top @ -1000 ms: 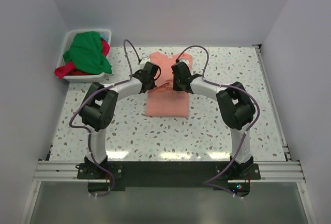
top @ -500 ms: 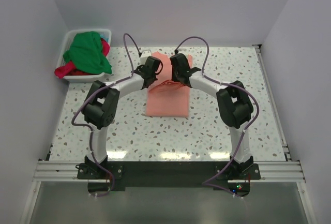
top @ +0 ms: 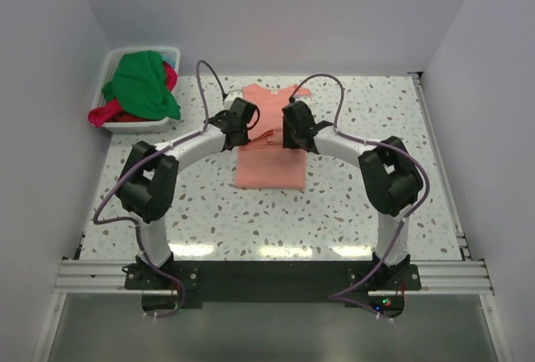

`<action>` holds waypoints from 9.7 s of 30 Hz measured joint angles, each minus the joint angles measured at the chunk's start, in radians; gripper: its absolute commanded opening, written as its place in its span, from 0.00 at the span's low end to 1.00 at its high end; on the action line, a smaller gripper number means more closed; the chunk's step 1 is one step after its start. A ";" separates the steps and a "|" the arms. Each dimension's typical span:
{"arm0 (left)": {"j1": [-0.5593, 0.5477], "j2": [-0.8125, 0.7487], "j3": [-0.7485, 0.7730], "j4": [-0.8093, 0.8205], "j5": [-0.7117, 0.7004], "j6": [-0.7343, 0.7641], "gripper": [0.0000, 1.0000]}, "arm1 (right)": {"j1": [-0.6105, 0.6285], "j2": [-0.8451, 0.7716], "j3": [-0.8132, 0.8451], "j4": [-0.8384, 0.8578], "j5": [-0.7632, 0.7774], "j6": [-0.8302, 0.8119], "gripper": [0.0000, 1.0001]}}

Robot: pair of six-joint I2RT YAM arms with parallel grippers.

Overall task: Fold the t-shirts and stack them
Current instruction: Fold the tshirt

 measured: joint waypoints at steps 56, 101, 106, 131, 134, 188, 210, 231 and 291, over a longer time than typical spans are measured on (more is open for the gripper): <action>0.048 0.180 0.170 0.176 -0.085 0.016 0.20 | -0.005 0.261 0.378 0.003 0.052 -0.027 0.37; 0.123 -0.308 -0.588 0.360 0.367 -0.067 0.44 | -0.043 -0.351 -0.456 0.076 -0.198 0.055 0.65; 0.153 -0.308 -0.640 0.412 0.453 -0.085 0.44 | -0.043 -0.359 -0.478 0.133 -0.237 0.072 0.62; 0.215 -0.239 -0.699 0.647 0.653 -0.120 0.36 | -0.043 -0.341 -0.652 0.420 -0.378 0.165 0.28; 0.219 -0.234 -0.700 0.650 0.657 -0.126 0.30 | -0.043 -0.331 -0.652 0.428 -0.382 0.169 0.16; -0.087 -0.573 -0.879 0.488 0.520 -0.199 0.00 | -0.027 -0.960 -1.006 0.175 -0.341 0.237 0.00; -0.268 -0.563 -0.660 0.232 0.161 -0.257 0.00 | 0.138 -1.039 -0.850 -0.132 -0.012 0.229 0.00; -0.282 -0.523 -0.510 0.111 0.021 -0.266 0.00 | 0.143 -0.997 -0.713 -0.158 0.103 0.213 0.00; -0.608 -0.425 -0.842 0.526 0.060 -0.472 0.26 | 0.142 -0.959 -0.816 -0.307 0.151 0.332 0.26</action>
